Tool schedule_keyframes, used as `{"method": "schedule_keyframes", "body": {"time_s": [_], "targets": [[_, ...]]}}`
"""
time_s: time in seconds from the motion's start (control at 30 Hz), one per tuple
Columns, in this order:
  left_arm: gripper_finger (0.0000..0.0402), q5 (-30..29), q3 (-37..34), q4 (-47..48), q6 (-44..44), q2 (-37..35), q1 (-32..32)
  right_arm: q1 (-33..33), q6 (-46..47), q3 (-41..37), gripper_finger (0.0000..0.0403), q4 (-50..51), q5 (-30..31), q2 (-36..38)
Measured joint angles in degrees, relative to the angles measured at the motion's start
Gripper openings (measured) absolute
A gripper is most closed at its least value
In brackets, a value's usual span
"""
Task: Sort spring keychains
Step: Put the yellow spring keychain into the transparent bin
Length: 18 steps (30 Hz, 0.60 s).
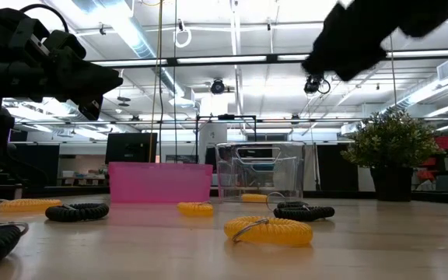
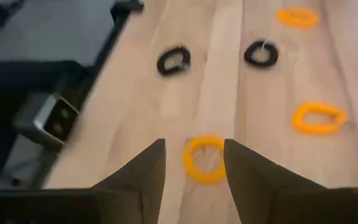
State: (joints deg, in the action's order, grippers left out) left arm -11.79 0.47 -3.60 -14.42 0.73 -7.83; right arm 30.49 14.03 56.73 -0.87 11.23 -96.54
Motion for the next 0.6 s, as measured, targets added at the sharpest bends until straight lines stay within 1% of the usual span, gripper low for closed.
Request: {"method": "schedule_keyframes", "body": {"time_s": [0.17, 0.3, 0.4, 0.5, 0.6], "targets": [[0.0076, 0.00, 0.00, -0.01, -0.01, 0.00, 0.00, -0.08, -2.50, 0.00, 0.0166, -0.42, -1.85, -4.68], [0.0076, 0.01, 0.02, 0.00, -0.01, 0.01, 0.02, -0.36, -3.66, 0.21, 0.0166, -2.72, -2.81, -8.11], [0.0076, 0.00, 0.02, -0.02, 0.00, 0.00, 0.02, -0.74, -4.77, 2.09, 0.0166, -2.62, -2.56, -10.87], [0.0076, 0.00, 0.00, -0.01, 0.00, 0.00, 0.02, -0.84, -5.71, 5.41, 0.0166, -2.74, -0.60, -14.09], [0.0076, 0.00, 0.00, -0.02, 0.00, 0.00, 0.02, -0.84, -5.87, 9.06, 0.0166, 1.49, -1.57, -17.85]]}}
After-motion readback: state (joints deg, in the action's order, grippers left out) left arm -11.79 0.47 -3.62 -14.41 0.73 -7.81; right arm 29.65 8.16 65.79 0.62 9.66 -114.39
